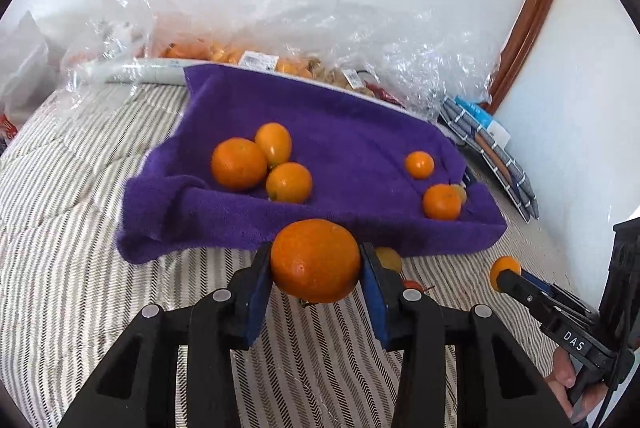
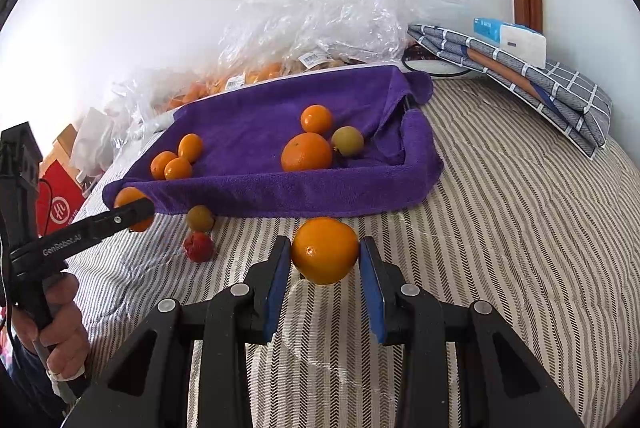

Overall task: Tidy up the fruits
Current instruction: 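Lift both held oranges and carry them over the purple towel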

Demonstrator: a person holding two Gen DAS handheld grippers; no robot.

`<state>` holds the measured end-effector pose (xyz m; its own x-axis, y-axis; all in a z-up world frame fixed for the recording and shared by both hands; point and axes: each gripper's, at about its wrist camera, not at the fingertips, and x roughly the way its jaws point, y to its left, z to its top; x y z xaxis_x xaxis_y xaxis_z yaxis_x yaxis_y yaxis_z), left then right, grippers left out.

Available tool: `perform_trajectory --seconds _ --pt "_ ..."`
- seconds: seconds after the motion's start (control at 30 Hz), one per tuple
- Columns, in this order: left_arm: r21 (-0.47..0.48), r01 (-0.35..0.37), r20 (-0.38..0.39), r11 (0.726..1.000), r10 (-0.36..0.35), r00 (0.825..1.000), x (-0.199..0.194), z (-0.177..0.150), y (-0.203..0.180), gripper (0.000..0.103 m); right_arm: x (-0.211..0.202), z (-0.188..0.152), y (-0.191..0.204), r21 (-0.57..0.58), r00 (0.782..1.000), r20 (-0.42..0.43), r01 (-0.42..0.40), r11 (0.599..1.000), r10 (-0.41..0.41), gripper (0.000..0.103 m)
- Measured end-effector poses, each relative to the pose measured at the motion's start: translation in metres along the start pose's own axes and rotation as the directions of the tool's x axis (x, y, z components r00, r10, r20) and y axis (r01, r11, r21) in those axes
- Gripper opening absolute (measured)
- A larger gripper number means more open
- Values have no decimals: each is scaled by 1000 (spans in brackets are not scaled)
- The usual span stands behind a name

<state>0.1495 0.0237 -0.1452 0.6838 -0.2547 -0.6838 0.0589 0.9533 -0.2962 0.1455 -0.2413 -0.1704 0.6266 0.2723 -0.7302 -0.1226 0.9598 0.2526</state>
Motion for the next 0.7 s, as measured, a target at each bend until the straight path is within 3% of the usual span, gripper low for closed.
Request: perform_trajectory --seconds 0.17,0.3,0.6,0.7 --pt "27 -39 45 999 38 998 -11 2 -3 40 -2 1 -3 14 1000 4 13 1000 -13 35" --pt "24 -29 44 999 28 999 -13 7 -1 40 0 9 -5 25 1000 -15 12 1000 -11 35" --pt "-48 0 50 999 2 999 -17 36 9 40 -5 62 -1 -38 998 65 24 999 -22 35" --pt "-43 -22 81 999 25 996 -16 54 7 40 0 86 0 -63 994 104 33 998 -26 35"
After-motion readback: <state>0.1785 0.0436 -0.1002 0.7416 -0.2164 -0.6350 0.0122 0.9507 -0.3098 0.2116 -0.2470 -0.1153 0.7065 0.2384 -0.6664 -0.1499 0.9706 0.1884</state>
